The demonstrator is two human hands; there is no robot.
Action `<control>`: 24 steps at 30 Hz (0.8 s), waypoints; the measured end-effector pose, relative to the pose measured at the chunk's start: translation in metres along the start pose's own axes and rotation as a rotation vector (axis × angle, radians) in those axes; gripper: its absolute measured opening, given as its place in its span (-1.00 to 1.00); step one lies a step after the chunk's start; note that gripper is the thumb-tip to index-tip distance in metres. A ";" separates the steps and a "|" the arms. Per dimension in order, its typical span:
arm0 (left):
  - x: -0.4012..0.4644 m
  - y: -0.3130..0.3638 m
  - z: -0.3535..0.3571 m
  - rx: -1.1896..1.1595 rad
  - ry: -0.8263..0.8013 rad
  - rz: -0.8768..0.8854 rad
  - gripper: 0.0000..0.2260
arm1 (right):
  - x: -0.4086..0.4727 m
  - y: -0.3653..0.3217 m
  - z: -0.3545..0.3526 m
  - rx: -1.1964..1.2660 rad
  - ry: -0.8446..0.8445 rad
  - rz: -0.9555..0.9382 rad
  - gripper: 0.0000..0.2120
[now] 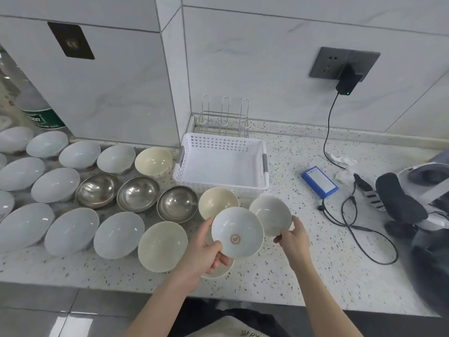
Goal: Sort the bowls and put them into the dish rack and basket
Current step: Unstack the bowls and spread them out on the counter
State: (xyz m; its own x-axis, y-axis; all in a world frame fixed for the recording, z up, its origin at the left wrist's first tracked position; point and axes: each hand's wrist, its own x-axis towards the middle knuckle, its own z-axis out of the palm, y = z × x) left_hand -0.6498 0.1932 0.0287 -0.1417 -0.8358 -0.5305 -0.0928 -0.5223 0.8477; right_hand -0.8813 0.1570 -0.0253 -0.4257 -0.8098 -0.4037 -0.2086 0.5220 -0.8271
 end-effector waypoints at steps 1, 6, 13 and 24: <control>0.000 0.000 0.002 0.018 -0.001 -0.006 -0.41 | 0.003 0.001 0.000 0.000 -0.019 -0.004 -0.50; 0.003 0.000 0.015 0.019 -0.013 -0.046 -0.38 | 0.012 0.006 0.003 0.013 -0.081 -0.020 -0.53; 0.008 -0.002 0.020 0.067 -0.044 -0.070 -0.37 | 0.015 0.006 0.016 0.061 -0.097 -0.027 -0.53; 0.023 -0.005 0.037 0.126 -0.150 -0.045 -0.42 | -0.010 0.003 -0.016 -0.068 -0.140 -0.061 -0.70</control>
State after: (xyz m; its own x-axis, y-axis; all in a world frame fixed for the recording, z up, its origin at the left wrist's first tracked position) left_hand -0.6889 0.1831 0.0117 -0.2794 -0.7727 -0.5700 -0.2236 -0.5250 0.8212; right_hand -0.8919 0.1713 -0.0177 -0.2846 -0.8677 -0.4076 -0.2916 0.4834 -0.8254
